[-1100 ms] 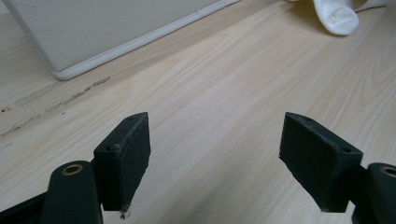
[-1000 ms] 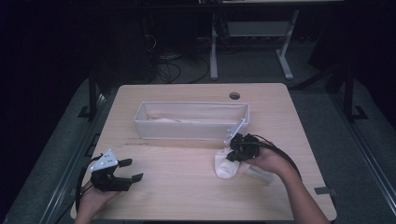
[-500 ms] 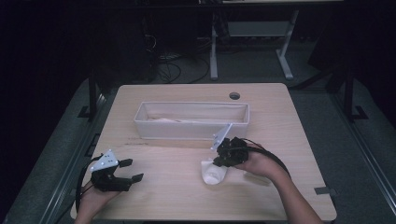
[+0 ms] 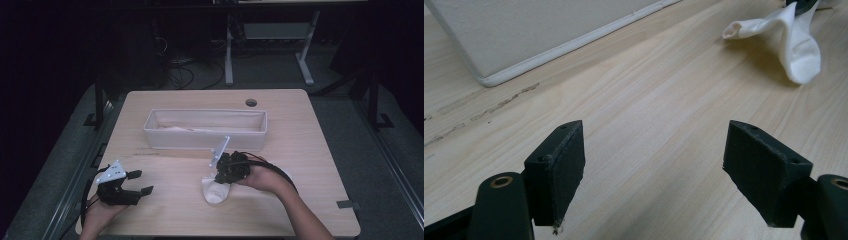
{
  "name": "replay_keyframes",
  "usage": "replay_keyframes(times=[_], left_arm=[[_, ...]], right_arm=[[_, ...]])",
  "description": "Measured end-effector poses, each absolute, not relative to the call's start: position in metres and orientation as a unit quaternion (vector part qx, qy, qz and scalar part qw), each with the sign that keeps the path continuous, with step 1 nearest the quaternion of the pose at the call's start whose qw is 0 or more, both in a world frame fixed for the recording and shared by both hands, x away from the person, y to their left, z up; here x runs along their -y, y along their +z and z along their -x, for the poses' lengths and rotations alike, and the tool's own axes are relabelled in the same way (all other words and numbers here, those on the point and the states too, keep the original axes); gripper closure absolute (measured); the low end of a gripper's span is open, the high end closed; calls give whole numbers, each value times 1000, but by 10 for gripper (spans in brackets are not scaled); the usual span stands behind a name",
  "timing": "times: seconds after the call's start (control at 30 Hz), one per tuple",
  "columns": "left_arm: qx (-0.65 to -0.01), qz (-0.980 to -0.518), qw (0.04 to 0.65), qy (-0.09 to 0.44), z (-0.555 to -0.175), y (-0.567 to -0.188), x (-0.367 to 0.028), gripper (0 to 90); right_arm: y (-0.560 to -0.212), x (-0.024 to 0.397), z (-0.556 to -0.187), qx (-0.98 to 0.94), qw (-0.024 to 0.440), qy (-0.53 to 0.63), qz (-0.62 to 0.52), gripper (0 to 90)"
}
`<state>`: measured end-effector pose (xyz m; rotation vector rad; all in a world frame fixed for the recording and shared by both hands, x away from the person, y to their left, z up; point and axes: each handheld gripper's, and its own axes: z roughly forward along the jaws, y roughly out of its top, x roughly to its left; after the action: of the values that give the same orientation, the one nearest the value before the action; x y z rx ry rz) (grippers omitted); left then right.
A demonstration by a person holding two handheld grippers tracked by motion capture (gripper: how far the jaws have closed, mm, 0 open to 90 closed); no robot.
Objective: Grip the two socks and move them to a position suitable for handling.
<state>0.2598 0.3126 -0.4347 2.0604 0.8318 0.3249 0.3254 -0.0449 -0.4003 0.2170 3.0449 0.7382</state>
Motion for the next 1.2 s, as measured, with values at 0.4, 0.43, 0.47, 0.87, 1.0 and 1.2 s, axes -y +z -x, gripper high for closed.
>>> replay_keyframes(times=[0.4, 0.43, 0.47, 0.87, 1.0, 1.2], left_arm=[[-334, -826, 435, 130, -260, -434, -314, 246], [-334, -826, 436, 130, -260, -434, -314, 246], [-334, -826, 436, 130, -260, -434, -314, 246], [-333, -826, 436, 129, -260, -434, -314, 246], [-332, -827, 436, 129, -259, -434, -313, 246], [-332, -826, 437, 129, -259, -434, -313, 246]], right_arm=[[-416, 34, -329, -976, -7, 208, -66, 834], [-419, 33, -329, -976, -10, 205, -67, 823], [-419, 33, -329, -976, -10, 205, -67, 823], [-433, 28, -331, -979, -21, 193, -68, 797], [-434, 27, -328, -980, -24, 190, -60, 817], [-440, 24, -325, -982, -29, 181, -48, 816]])
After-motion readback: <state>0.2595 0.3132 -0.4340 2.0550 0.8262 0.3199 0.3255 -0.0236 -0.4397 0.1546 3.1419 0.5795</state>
